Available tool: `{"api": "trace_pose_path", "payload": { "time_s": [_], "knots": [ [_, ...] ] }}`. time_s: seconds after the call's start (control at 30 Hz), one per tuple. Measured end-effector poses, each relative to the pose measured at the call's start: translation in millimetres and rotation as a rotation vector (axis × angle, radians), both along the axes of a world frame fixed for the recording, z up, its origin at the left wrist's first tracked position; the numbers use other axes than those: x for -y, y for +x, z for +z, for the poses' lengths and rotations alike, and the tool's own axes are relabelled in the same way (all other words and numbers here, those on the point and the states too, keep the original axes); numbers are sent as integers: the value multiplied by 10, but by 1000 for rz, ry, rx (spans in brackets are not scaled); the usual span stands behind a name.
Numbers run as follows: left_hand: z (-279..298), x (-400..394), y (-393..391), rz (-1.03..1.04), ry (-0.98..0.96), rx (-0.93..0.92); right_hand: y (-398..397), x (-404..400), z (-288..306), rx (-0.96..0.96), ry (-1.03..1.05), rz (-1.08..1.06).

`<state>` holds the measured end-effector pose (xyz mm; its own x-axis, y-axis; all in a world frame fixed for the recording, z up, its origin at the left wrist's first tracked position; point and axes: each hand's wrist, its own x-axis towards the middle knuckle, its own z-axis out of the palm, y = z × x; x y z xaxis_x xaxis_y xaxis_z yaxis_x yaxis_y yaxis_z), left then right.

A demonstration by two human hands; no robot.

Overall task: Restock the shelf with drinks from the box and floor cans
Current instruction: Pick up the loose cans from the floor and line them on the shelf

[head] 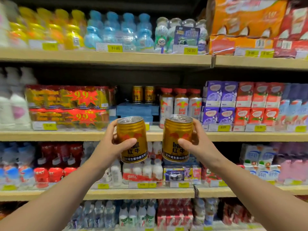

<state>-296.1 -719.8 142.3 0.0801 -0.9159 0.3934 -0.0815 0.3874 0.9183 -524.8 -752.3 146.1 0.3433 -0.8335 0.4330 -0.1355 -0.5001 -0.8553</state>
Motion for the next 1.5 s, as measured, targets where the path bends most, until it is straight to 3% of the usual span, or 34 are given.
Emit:
{"api": "trace_pose_path", "payload": {
  "time_s": [0.47, 0.77, 1.1, 1.33, 1.5],
  "knots": [
    [141, 484, 106, 177, -66, -72, 95, 641, 224, 135, -68, -100],
    [232, 991, 604, 207, -98, -59, 804, 1256, 461, 181, -176, -221],
    [309, 1634, 1077, 3, -99, -31, 1509, 2280, 522, 208, -218, -495],
    [253, 2007, 1096, -74, -93, -33, 1684, 2622, 517, 96, -229, -613],
    [192, 2154, 1131, -148, -81, 6, 1684, 2799, 506, 91, -107, -681]
  ]
}}
